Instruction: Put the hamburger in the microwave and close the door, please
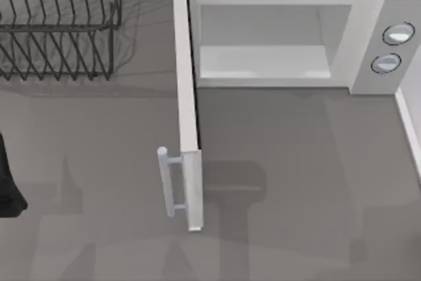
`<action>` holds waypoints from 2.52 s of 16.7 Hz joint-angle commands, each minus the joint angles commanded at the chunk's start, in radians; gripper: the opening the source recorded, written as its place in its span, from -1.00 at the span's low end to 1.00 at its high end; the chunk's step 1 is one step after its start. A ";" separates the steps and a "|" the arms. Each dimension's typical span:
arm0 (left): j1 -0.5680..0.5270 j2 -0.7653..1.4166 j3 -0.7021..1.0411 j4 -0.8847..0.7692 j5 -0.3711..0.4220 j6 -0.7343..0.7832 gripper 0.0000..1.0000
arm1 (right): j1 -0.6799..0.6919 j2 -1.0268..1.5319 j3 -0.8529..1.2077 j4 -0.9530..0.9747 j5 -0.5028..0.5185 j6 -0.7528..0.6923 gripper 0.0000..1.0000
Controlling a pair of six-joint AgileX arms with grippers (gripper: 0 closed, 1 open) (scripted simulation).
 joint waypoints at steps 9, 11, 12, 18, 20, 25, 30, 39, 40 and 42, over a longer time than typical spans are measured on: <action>0.000 0.000 0.000 0.000 0.000 0.000 1.00 | 0.000 0.000 0.000 0.000 0.000 0.000 -1.00; 0.000 0.000 0.000 0.000 0.000 0.000 1.00 | -0.002 -0.073 0.046 -0.099 -0.016 0.008 -1.00; 0.000 0.000 0.000 0.000 0.000 0.000 1.00 | -0.003 -0.077 0.057 -0.113 -0.016 0.007 -1.00; 0.000 0.000 0.000 0.000 0.000 0.000 1.00 | -0.005 -0.167 0.221 -0.397 -0.016 -0.002 -1.00; 0.000 0.000 0.000 0.000 0.000 0.000 1.00 | -0.006 -0.206 0.280 -0.493 -0.016 -0.002 -1.00; 0.000 0.000 0.000 0.000 0.000 0.000 1.00 | -0.007 -0.247 0.330 -0.558 -0.016 0.001 -1.00; 0.000 0.000 0.000 0.000 0.000 0.000 1.00 | 0.021 -0.225 0.342 -0.524 -0.006 0.023 -1.00; 0.000 0.000 0.000 0.000 0.000 0.000 1.00 | 0.407 0.143 0.471 0.102 0.166 0.371 -1.00; 0.000 0.000 0.000 0.000 0.000 0.000 1.00 | 0.456 0.197 0.479 0.202 0.193 0.424 -1.00; 0.000 0.000 0.000 0.000 0.000 0.000 1.00 | 0.546 0.299 0.495 0.402 0.250 0.533 -1.00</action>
